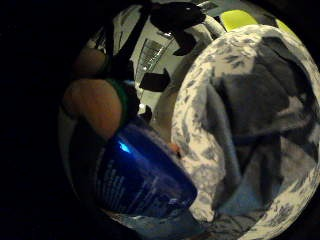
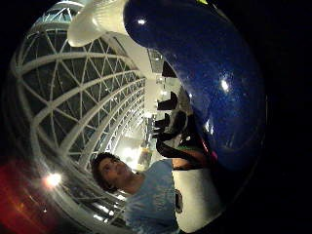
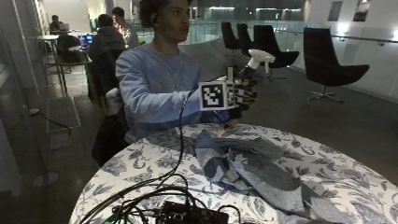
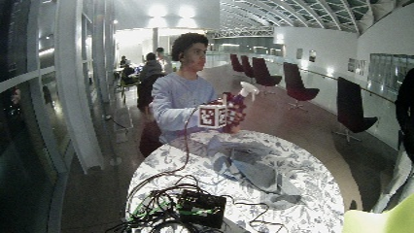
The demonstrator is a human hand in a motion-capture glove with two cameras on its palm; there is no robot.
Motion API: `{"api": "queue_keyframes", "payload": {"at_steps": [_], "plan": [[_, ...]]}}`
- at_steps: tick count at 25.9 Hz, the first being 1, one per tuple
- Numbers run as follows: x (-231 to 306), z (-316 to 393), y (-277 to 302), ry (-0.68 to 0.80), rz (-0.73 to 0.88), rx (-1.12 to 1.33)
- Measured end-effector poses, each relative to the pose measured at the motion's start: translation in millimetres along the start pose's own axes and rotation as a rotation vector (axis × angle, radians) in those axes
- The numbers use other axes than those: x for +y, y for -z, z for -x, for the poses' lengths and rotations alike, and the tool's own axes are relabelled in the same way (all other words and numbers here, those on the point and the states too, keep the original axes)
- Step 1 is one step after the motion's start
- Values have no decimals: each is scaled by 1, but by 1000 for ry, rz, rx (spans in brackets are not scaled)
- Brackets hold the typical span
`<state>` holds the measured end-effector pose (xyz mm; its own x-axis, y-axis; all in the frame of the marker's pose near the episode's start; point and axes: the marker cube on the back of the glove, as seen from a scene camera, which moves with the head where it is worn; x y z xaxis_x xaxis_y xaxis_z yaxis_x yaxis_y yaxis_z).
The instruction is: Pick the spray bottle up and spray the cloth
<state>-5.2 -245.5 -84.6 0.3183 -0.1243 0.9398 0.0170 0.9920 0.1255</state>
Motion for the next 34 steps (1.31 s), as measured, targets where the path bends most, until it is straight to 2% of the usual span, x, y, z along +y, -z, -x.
{"api": "queue_keyframes", "payload": {"at_steps": [8,17,22,29,34], "plan": [[-58,-9,-86,224,-1,7],[-67,-52,-139,336,180,19],[-58,-71,-137,329,288,59],[-55,-76,-126,249,218,199],[-8,-60,-66,210,120,461]]}}
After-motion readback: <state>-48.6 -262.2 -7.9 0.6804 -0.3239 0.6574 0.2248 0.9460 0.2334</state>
